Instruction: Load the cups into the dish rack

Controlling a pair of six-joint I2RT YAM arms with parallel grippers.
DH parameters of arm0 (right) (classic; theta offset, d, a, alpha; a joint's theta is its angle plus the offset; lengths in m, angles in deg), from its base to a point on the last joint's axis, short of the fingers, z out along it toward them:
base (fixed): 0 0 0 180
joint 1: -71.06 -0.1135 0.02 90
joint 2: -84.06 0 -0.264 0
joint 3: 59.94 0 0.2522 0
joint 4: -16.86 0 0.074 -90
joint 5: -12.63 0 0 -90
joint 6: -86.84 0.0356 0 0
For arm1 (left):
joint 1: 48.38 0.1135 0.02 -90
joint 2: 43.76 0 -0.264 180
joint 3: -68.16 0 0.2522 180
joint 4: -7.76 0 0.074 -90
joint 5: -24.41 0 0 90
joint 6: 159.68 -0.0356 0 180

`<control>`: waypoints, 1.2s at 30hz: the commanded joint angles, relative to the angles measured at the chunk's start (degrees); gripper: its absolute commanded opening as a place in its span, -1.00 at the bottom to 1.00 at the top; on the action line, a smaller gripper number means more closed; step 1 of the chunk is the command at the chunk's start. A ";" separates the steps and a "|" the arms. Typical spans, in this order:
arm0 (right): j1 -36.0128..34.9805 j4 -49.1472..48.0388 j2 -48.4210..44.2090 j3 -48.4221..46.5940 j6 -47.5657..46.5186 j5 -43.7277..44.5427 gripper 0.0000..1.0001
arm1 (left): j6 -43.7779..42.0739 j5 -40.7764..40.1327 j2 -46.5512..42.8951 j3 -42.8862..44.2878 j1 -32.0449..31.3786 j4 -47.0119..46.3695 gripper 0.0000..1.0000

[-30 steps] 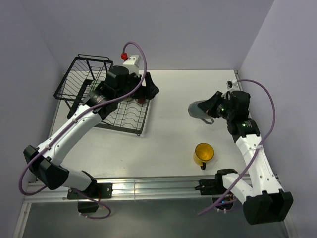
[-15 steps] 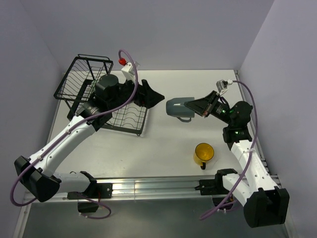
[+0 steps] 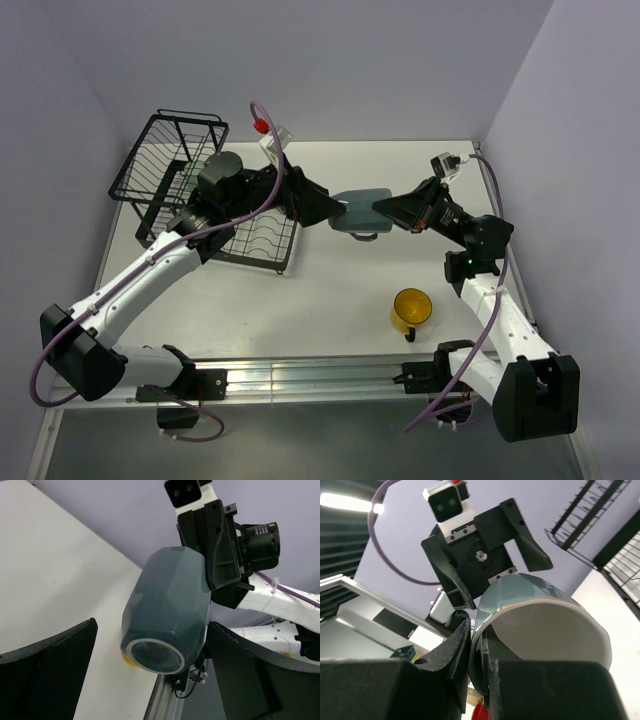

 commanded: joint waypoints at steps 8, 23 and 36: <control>-3.24 -17.40 3.03 -0.84 7.18 3.13 -1.00 | 4.51 9.04 1.42 -2.37 0.08 -10.65 0.99; -5.61 -11.08 2.95 -1.54 0.24 6.65 -1.00 | 6.89 9.65 -1.66 -6.33 -0.01 -13.29 0.95; -7.20 -9.41 3.83 -1.63 -2.58 8.23 -1.00 | 8.30 10.71 -1.39 -6.60 -0.10 -14.35 0.26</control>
